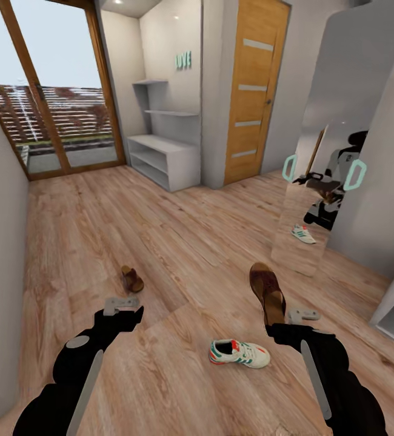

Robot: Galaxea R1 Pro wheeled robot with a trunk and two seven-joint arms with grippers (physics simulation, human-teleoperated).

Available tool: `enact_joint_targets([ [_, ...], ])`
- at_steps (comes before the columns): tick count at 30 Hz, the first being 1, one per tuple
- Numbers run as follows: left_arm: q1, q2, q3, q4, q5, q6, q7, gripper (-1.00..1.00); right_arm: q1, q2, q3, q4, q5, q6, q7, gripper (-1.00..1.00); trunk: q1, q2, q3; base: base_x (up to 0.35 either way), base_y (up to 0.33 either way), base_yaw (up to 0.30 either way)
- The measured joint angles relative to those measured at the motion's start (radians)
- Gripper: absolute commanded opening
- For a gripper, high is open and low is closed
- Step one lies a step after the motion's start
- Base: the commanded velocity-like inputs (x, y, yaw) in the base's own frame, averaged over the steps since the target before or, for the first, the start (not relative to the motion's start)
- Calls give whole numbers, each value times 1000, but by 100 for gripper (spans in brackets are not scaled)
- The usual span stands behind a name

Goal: Pick up the two gym shoes and the two sandals from the corridor floor and place them onto the hallstand (shoe rack) in the corridor, making sure they are on the rack and not on the floor. Arrange them so the two gym shoes are next to each other and the two sandals are next to each other.

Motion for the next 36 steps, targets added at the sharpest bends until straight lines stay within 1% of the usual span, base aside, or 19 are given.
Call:
enact_joint_targets([
  [14, 0, 0, 0, 0, 0, 0, 0, 100, 0, 0, 0, 0, 0, 0, 0, -100, 0, 0, 8, 0, 3, -299],
  [21, 0, 0, 0, 0, 0, 1, 0, 100, 0, 0, 0, 1, 1, 0, 0, -100, 0, 0, 12, 0, 218, -292],
  [26, 0, 0, 0, 0, 0, 0, 0, 100, 0, -1, -1, 3, 2, 0, 0, -100, 0, 0, 13, 0, 225, -80],
  [36, 0, 0, 0, 0, 0, 0, 0, 100, 0, 0, -1, 1, 1, 0, -1, -100, 0, 0, 13, 0, 16, -4],
])
